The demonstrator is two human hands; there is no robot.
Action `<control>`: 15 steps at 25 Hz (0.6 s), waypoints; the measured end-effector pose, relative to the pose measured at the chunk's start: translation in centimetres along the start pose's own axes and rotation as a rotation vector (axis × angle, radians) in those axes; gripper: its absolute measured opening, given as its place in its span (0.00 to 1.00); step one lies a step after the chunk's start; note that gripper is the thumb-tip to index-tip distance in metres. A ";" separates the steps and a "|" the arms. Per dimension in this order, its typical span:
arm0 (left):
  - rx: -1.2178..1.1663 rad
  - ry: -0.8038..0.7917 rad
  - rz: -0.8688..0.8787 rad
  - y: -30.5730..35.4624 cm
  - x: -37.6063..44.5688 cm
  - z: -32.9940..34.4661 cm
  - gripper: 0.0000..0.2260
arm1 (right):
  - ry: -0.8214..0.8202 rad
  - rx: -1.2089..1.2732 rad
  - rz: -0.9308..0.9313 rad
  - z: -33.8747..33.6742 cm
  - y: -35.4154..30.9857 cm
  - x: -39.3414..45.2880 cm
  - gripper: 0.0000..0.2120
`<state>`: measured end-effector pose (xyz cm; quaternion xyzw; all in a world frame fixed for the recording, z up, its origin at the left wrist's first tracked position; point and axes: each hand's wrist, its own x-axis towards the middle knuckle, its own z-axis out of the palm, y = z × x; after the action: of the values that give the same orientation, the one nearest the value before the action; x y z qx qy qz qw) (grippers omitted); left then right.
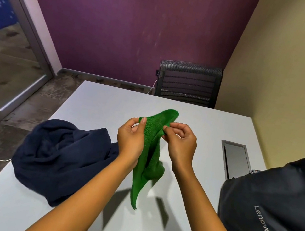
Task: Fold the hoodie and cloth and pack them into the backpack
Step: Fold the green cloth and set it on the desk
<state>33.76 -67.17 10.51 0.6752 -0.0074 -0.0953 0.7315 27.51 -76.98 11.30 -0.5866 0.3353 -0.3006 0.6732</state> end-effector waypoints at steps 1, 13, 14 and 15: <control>0.002 0.015 0.003 0.0 0.2 -0.1 0.07 | -0.005 0.017 0.007 0.0 -0.1 -0.1 0.05; -0.059 -0.279 0.005 -0.9 -0.5 -1.2 0.09 | -0.201 0.128 0.140 0.9 -0.3 -0.3 0.03; -0.060 -0.290 0.002 -1.0 -0.6 -1.2 0.09 | -0.204 0.134 0.155 1.0 -0.4 -0.3 0.03; -0.063 -0.293 -0.001 -1.1 -0.5 -1.3 0.09 | -0.208 0.141 0.167 1.0 -0.4 -0.2 0.04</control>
<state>33.28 -65.85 9.40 0.6309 -0.1108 -0.1931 0.7432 28.18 -76.27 11.83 -0.5360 0.2897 -0.2040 0.7663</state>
